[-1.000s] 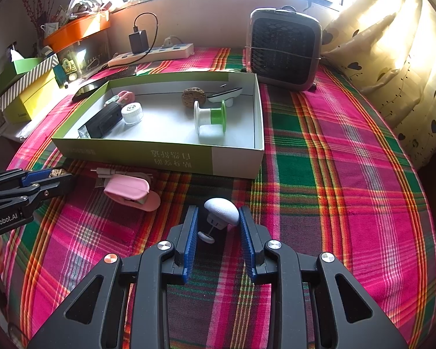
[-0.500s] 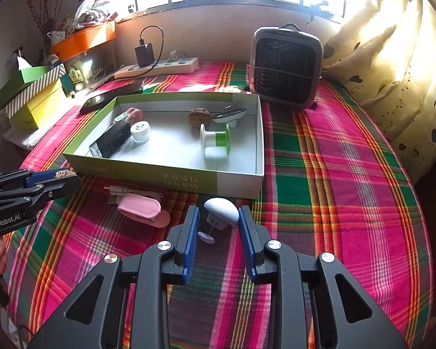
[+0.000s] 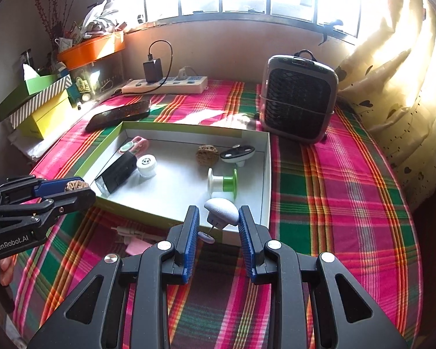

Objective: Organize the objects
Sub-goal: 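Carry the walnut and white knob with both grippers into the box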

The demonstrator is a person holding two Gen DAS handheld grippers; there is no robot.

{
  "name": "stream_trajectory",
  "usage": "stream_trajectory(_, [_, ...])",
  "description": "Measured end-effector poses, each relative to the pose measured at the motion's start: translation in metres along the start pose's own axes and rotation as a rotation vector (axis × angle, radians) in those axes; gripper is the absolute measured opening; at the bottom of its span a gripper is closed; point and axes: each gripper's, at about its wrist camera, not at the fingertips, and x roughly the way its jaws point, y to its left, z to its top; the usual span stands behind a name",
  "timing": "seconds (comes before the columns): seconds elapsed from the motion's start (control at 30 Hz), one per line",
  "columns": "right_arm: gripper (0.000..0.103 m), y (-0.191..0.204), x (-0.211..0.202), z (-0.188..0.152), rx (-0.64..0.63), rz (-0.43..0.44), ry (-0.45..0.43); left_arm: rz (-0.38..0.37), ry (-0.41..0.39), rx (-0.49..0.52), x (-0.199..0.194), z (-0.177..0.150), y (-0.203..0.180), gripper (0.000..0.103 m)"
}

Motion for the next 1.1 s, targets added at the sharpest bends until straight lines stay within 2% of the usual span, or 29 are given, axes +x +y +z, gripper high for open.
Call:
stream_trajectory(0.27, [0.029,-0.002,0.015,0.026,-0.018,0.014,-0.014,-0.003,-0.009,0.003,0.013,0.016,-0.002,0.03])
stream_trajectory(0.63, [0.029,0.006,0.06,0.06,-0.063,0.105,0.025,-0.001,0.016,0.001,0.035,0.025,-0.001,0.03])
stream_trajectory(1.1, [0.029,0.024,0.106,0.072,-0.123,0.161,0.099,0.007,0.055,-0.009,0.058,0.03,0.006,0.03])
